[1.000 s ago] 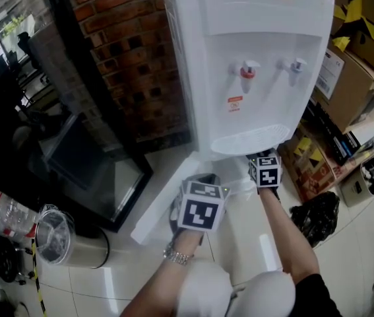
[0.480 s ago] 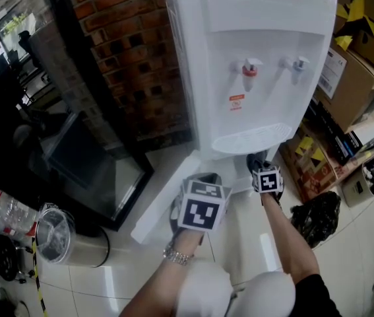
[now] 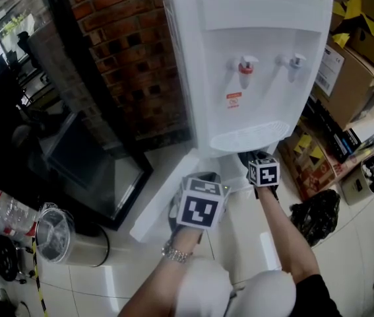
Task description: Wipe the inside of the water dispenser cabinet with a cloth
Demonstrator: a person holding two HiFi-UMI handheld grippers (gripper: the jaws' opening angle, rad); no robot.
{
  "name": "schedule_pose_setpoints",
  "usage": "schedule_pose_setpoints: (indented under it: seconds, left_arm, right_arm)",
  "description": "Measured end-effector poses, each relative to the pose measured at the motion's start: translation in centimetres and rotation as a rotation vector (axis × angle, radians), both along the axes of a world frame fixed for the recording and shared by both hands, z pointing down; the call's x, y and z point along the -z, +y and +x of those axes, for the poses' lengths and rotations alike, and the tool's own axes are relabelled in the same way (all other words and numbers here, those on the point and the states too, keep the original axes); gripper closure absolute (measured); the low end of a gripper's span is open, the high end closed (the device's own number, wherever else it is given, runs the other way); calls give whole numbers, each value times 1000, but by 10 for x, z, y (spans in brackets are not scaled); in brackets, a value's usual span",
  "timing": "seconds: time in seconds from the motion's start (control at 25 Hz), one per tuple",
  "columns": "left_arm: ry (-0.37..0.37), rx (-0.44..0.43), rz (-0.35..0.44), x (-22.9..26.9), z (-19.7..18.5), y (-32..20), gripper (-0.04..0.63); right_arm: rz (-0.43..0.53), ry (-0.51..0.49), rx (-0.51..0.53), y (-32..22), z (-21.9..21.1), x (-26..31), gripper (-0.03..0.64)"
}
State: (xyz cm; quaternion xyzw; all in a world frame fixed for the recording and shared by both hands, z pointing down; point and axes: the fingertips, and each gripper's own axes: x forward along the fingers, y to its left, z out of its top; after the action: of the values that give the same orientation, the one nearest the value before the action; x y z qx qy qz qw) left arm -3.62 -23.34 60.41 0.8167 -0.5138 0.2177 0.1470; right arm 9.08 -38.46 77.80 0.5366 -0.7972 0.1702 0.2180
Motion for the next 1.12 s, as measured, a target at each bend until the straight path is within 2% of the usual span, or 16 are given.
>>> schedule_pose_setpoints:
  seconds: [0.12, 0.32, 0.36, 0.48, 0.56, 0.76, 0.84, 0.96, 1.12]
  left_arm:
    - [-1, -1, 2, 1, 0, 1, 594]
    - [-1, 0, 1, 0, -3, 2, 594]
    - [-3, 1, 0, 0, -3, 1, 594]
    - [-8, 4, -11, -3, -5, 1, 594]
    - [-11, 5, -22, -6, -5, 1, 594]
    - [-22, -2, -46, -14, -2, 0, 594]
    - [-25, -7, -56, -16, 0, 0, 594]
    - [-32, -4, -59, -19, -1, -1, 594]
    - [-31, -8, -62, -19, 0, 0, 594]
  right_arm:
    - [59, -11, -6, -9, -2, 24, 588]
    - [62, 3, -37, -17, 9, 17, 588]
    - [41, 4, -41, -16, 11, 8, 588]
    - [-111, 14, -52, -3, 23, -43, 588]
    - [-179, 14, -54, 6, 27, -64, 588]
    - [-211, 10, -27, 17, 24, -74, 588]
    - [-163, -14, -21, 11, 19, -56, 588]
    - [-25, -23, -11, -3, 12, -11, 588]
    - [183, 63, 14, -19, 5, 38, 588]
